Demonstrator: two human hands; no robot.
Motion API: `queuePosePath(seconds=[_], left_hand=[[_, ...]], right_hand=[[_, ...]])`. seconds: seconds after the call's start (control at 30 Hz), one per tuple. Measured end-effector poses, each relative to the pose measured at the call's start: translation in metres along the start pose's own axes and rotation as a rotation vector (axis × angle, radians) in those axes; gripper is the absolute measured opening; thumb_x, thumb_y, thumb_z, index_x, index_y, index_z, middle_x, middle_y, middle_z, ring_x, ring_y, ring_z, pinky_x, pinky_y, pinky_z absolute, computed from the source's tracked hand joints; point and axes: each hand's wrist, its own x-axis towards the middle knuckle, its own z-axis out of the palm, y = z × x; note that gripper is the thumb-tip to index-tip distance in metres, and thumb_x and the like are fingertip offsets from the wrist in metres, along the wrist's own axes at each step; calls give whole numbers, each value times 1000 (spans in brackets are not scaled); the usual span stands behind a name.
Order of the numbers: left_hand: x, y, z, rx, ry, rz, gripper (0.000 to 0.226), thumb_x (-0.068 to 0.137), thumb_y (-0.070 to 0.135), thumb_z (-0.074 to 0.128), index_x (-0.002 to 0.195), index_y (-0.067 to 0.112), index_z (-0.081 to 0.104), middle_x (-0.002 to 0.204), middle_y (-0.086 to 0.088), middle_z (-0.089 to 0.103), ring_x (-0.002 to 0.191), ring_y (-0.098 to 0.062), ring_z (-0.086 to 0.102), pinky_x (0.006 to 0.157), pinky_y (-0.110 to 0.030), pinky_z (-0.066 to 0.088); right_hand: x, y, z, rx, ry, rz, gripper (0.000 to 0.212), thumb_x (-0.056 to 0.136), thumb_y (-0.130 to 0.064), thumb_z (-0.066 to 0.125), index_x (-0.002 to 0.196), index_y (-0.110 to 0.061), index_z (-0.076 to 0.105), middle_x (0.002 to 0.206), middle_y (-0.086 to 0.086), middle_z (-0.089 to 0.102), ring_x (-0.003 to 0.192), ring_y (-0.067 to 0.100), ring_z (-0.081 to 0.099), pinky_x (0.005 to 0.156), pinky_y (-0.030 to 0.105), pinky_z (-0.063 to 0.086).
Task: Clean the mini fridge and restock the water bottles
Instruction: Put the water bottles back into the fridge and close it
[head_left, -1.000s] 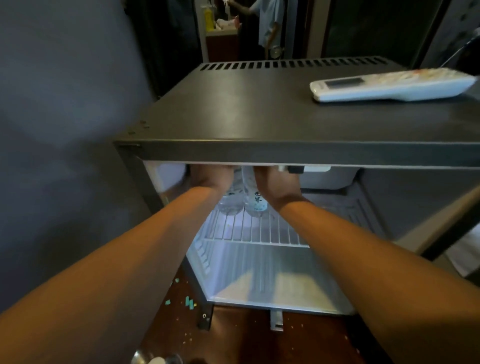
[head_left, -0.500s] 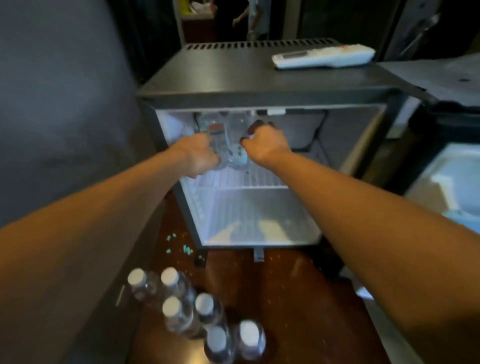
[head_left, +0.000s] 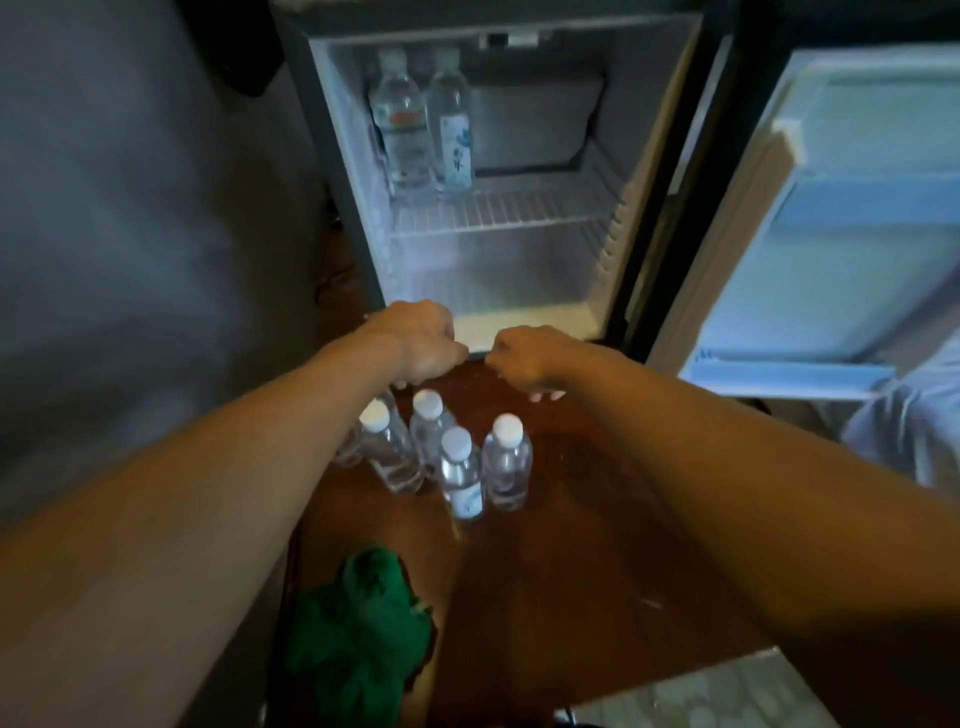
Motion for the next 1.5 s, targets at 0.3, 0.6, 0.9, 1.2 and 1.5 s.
queuePosePath(seconds=[0.3, 0.6, 0.9, 1.2, 1.5], left_hand=[[-11, -1, 100, 440, 22, 78, 30, 85, 39, 61, 110, 24, 53, 105, -6, 59, 97, -27, 56, 67, -36, 42], [-14, -21, 118, 269, 64, 4, 49, 94, 34, 54, 136, 31, 30, 133, -11, 53, 111, -32, 57, 75, -40, 47], [-29, -4, 72, -180, 259, 124, 28, 76, 46, 67, 80, 27, 48, 81, 4, 61, 79, -19, 57, 63, -34, 48], [-33, 22, -80, -599, 643, 179, 31, 78, 43, 75, 87, 19, 58, 87, -2, 63, 81, -21, 62, 70, -38, 51], [21, 13, -133, -770, 849, 105, 21, 86, 30, 70, 100, 20, 58, 96, -1, 64, 89, -19, 61, 77, -37, 53]], right_hand=[[-24, 21, 71, 203, 50, 38, 35, 89, -35, 53, 123, -24, 53, 120, 8, 59, 100, 27, 58, 88, 40, 50], [-34, 19, 102, 128, 251, 134, 32, 88, -29, 61, 110, -30, 37, 103, 5, 59, 92, 26, 61, 81, 43, 55], [-55, 9, 60, 130, 401, 207, 36, 93, -44, 53, 118, -21, 43, 111, 5, 61, 100, 25, 61, 87, 37, 49], [-50, -43, -72, 422, 748, 48, 26, 93, -37, 54, 107, -19, 43, 108, 9, 62, 94, 29, 61, 80, 45, 52], [1, -71, -137, 543, 898, -144, 19, 94, -28, 56, 109, -19, 49, 110, 6, 59, 100, 25, 58, 85, 39, 50]])
